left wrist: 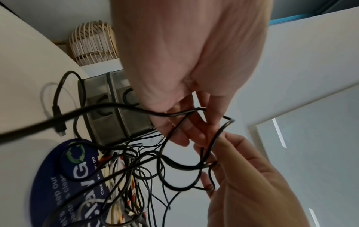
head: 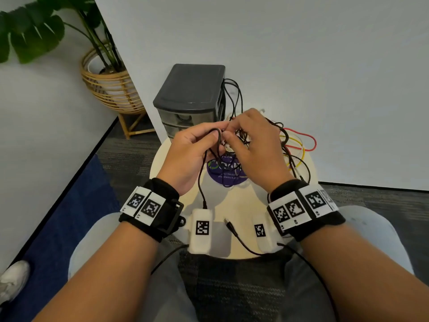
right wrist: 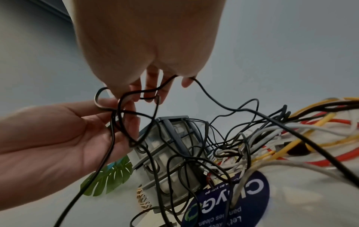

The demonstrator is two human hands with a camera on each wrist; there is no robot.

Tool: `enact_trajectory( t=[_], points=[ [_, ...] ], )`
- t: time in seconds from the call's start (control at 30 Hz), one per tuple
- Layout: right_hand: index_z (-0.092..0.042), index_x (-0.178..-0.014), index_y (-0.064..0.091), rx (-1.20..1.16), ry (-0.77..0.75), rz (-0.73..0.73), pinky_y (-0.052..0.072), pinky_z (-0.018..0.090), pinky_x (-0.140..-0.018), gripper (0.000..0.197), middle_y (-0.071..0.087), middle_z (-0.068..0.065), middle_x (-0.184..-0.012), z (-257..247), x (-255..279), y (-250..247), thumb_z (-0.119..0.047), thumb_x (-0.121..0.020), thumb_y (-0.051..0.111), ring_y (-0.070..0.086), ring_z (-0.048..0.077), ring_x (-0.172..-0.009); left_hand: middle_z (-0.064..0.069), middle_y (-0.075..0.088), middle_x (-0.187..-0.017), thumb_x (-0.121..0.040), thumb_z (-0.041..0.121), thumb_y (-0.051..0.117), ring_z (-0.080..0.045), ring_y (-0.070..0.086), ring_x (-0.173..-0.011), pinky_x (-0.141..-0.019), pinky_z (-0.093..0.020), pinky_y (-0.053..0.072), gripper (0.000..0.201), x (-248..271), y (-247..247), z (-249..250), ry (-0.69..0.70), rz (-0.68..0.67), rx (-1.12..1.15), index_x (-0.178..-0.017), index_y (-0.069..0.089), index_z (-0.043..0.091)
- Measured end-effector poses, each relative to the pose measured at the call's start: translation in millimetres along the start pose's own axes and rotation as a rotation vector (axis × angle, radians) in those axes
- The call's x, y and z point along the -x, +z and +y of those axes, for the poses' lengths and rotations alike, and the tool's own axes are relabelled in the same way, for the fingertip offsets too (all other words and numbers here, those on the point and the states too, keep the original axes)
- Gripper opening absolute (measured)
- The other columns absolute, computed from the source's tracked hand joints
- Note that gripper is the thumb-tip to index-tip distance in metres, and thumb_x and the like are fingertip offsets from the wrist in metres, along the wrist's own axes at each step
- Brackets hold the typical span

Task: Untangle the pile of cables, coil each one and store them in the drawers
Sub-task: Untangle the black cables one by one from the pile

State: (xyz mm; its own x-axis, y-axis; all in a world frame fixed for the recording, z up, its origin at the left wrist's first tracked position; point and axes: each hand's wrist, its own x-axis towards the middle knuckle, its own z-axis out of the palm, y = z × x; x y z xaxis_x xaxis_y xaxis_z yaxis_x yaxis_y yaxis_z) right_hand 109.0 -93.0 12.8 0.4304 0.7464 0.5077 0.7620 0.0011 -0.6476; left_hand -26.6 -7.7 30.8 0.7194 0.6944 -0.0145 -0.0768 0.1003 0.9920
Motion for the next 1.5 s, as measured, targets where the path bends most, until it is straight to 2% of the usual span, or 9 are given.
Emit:
enact_trajectory(
  t=[0.2,0.33,0.5,0.57,0.73,0.9,1.0,1.23,1.5],
  points=[
    [-0.026,-0.085,0.065,-0.082,0.022,-0.053,0.046,0.054,-0.091,0.015,0.056,-0.011,-0.096,2,2,-6,-0.037,-0.093,0.059,0.055,0.011,-0.097,-0.006,0.075,-0.113,-0.102,0.001,0.052,-0.014,0.065,-0.091,-0.091,-0.029,0.054,0.032,1,5,1,0.001,0.001,-0.017,-0.129,0.068,0.01],
    [-0.027,-0.081,0.065,-0.139,0.02,-0.117,0.045,0.052,-0.093,0.014,0.058,-0.012,-0.099,-4,4,-7,-0.034,-0.09,0.058,0.056,0.012,-0.101,-0.017,0.072,-0.122,-0.102,0.003,0.055,-0.03,0.06,-0.109,-0.107,-0.055,0.046,0.032,0,5,1,0.032,-0.002,-0.037,-0.13,0.068,0.013],
    [-0.015,-0.078,0.068,-0.23,0.047,-0.148,0.042,0.03,-0.09,0.028,0.06,-0.006,-0.098,-7,5,-11,-0.035,-0.094,0.057,0.055,0.014,-0.102,-0.016,0.074,-0.115,-0.1,0.002,0.058,-0.024,0.069,-0.101,-0.094,-0.037,0.056,0.032,0,8,4,0.067,0.06,-0.121,-0.13,0.069,0.009],
    [-0.015,-0.079,0.063,-0.168,0.06,-0.143,0.042,0.03,-0.088,0.02,0.059,-0.005,-0.098,-6,7,-8,-0.027,-0.095,0.061,0.053,0.016,-0.101,-0.01,0.075,-0.117,-0.101,0.003,0.058,-0.029,0.069,-0.109,-0.102,-0.048,0.055,0.032,0,8,3,0.06,0.051,-0.141,-0.13,0.069,0.009],
    [-0.013,-0.092,0.071,-0.262,0.192,0.083,0.049,0.03,-0.083,0.02,0.065,0.001,-0.092,-3,5,-6,-0.018,-0.101,0.054,0.061,0.015,-0.091,-0.02,0.072,-0.109,-0.102,0.009,0.059,-0.023,0.057,-0.088,-0.096,-0.044,0.053,0.033,3,10,2,0.053,-0.053,-0.176,-0.13,0.07,0.022],
    [-0.017,-0.081,0.071,-0.309,0.422,0.344,0.051,0.041,-0.088,0.026,0.068,-0.004,-0.091,4,-9,-11,-0.024,-0.098,0.052,0.063,0.012,-0.092,0.001,0.067,-0.076,-0.104,0.009,0.055,-0.02,0.055,-0.073,-0.09,-0.042,0.056,0.03,5,10,1,0.056,-0.058,-0.259,-0.128,0.071,0.018],
    [-0.019,-0.081,0.072,-0.334,0.493,0.403,0.05,0.043,-0.092,0.026,0.069,-0.004,-0.093,6,-13,-16,-0.024,-0.098,0.053,0.063,0.012,-0.095,-0.026,0.061,-0.083,-0.103,0.008,0.056,-0.019,0.057,-0.07,-0.083,-0.038,0.058,0.022,2,7,1,0.079,-0.055,-0.306,-0.111,0.073,0.019],
    [-0.044,-0.137,0.051,0.229,0.168,0.018,0.029,0.041,-0.096,0.057,0.046,-0.007,-0.135,-11,-15,-18,-0.014,-0.088,0.061,0.039,0.018,-0.125,-0.007,0.059,-0.075,-0.103,0.01,0.057,-0.014,0.053,-0.062,-0.066,-0.027,0.049,0.015,-4,2,-3,0.101,0.024,-0.359,-0.103,0.071,0.014],
    [-0.016,-0.099,0.076,-0.021,0.042,-0.129,0.052,0.032,-0.074,0.018,0.07,-0.006,-0.073,-12,-12,-23,-0.022,-0.102,0.058,0.063,0.008,-0.07,-0.002,0.061,-0.075,-0.103,0.006,0.056,-0.014,0.053,-0.065,-0.066,-0.024,0.049,0.016,-3,-8,-4,0.076,0.018,-0.276,-0.103,0.071,0.01]
  ],
)
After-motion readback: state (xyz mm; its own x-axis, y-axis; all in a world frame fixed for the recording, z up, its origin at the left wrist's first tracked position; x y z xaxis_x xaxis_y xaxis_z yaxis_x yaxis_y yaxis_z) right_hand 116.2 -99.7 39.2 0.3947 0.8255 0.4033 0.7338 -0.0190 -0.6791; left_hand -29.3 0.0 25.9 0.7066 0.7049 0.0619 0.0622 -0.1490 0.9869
